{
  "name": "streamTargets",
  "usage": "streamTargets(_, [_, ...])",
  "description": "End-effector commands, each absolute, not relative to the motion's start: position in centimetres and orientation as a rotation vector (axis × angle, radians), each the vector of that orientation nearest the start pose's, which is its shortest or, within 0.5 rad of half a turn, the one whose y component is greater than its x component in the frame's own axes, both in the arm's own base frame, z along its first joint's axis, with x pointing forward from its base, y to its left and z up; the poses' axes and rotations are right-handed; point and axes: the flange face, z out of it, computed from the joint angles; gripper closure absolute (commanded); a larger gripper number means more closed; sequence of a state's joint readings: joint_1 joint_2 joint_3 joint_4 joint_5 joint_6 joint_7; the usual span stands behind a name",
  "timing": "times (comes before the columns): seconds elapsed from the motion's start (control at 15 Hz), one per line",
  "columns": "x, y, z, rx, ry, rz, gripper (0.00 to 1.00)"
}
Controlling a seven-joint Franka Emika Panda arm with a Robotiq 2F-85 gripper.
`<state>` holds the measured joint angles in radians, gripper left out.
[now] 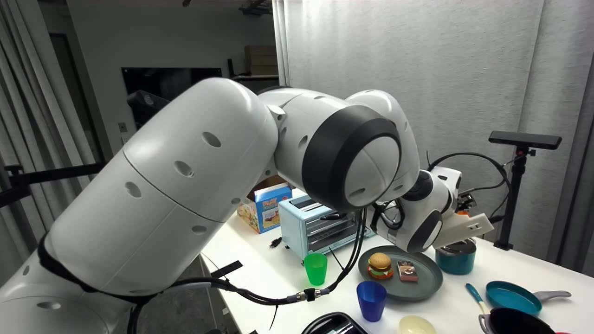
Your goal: Take the orange cup and pour some of its contents into the pot and some onto the plate.
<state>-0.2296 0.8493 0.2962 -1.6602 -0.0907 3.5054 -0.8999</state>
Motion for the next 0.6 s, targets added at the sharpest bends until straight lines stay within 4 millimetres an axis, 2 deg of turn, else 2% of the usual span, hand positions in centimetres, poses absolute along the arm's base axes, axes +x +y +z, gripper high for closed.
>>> streamTargets(0.0, [71.1,1.2,26.1,-2.7,-1.387,-1.725,0.49])
streamTargets(0.53, [70.2,2.4,26.1,-2.63,-1.756,-1.89,0.49])
